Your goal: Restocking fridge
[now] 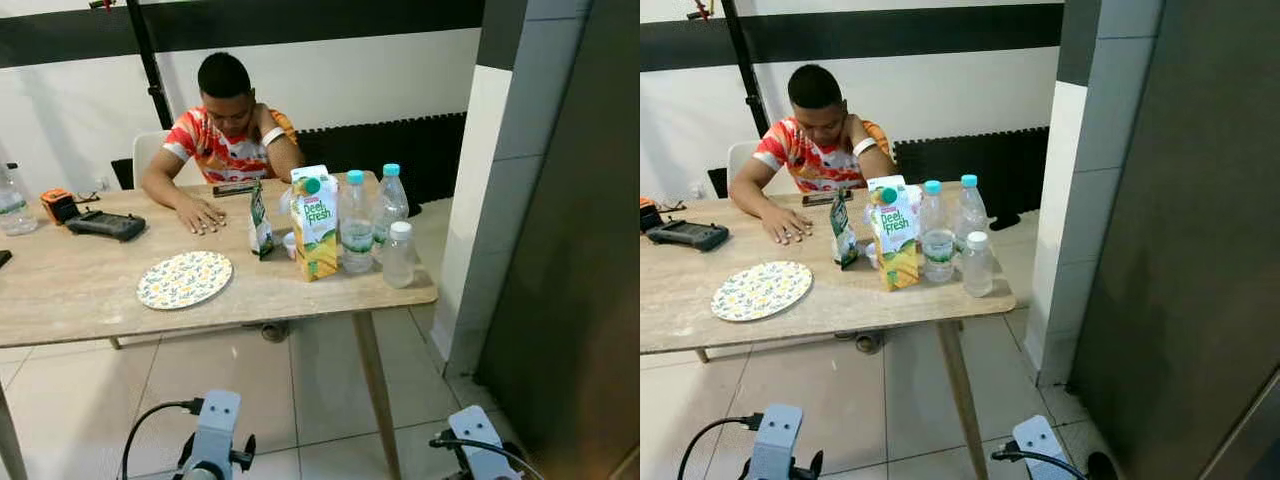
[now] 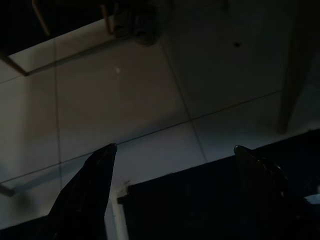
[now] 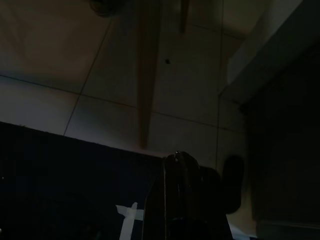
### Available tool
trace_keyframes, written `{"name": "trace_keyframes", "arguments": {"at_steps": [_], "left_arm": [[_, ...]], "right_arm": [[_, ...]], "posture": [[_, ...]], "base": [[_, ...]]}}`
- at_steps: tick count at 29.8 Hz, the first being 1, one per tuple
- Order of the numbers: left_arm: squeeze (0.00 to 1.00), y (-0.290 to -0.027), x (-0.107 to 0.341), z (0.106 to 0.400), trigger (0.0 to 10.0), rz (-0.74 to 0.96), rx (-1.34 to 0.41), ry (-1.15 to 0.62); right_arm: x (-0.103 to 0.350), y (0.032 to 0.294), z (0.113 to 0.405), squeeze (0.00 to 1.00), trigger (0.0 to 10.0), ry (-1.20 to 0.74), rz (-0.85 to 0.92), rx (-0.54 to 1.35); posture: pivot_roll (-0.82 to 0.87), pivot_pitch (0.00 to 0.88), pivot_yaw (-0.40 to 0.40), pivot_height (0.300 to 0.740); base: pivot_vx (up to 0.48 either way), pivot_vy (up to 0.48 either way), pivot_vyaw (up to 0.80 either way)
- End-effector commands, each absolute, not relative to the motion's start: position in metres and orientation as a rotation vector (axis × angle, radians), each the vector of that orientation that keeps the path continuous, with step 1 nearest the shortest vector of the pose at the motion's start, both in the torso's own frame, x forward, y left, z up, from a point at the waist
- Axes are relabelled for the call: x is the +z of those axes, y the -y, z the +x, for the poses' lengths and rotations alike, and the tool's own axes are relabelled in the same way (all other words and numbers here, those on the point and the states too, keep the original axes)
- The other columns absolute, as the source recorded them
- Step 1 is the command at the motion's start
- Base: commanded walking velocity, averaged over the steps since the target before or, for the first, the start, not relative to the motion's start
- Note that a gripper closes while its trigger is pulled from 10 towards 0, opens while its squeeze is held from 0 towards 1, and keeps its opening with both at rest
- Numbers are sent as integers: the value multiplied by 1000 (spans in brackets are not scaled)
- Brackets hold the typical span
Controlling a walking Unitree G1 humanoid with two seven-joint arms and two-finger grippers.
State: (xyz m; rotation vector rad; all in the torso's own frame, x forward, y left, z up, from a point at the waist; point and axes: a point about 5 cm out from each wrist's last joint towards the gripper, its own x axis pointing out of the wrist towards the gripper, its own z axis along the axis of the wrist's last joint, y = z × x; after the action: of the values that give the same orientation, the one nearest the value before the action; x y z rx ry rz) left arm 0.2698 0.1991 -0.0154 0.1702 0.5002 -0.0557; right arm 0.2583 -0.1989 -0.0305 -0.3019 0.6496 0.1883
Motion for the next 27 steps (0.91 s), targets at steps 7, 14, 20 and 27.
{"name": "trace_keyframes", "arguments": {"at_steps": [7,14,20,27], "left_arm": [[0,-204,-25,260,10000,169,-32,-555],[0,-201,-32,251,10000,164,-29,-568],[0,-204,-35,245,10000,133,35,-578],[0,-200,-40,235,10000,122,14,-569]], "right_arm": [[-50,192,236,0,10000,-765,-327,212],[-61,204,215,0,10000,-815,-332,167],[-61,207,214,0,10000,-797,-306,129],[-61,206,214,0,10000,-795,-330,157]], "posture": [[-79,79,25,740],[-73,53,-11,740],[-64,26,-26,740],[-39,41,-30,740]], "base": [[0,0,0],[0,0,0],[0,0,0],[0,0,0]]}}
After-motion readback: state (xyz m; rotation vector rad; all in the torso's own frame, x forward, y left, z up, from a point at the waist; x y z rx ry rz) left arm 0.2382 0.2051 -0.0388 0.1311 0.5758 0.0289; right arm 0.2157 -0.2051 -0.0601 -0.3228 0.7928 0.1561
